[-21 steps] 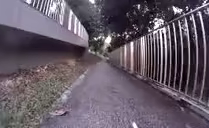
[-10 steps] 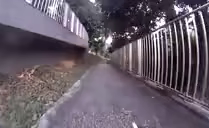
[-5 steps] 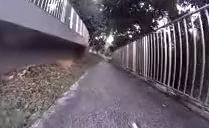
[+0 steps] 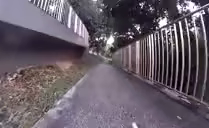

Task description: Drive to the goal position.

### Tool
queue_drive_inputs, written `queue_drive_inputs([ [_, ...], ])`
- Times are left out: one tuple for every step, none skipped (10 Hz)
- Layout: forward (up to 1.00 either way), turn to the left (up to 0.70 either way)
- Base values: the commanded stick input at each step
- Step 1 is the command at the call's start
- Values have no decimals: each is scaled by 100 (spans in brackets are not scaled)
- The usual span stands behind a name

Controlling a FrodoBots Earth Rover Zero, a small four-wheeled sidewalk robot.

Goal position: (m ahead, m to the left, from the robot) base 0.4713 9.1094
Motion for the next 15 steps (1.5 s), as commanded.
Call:
queue_drive_inputs([
  [70,-14],
  [70,-14],
  [70,-14],
  [70,-9],
  [70,0],
  [70,0],
  [70,0],
  [70,-3],
  [70,-12],
  [70,-14],
  [70,-14],
  [70,-14],
  [70,-14],
  [70,-14],
  [70,-14],
])
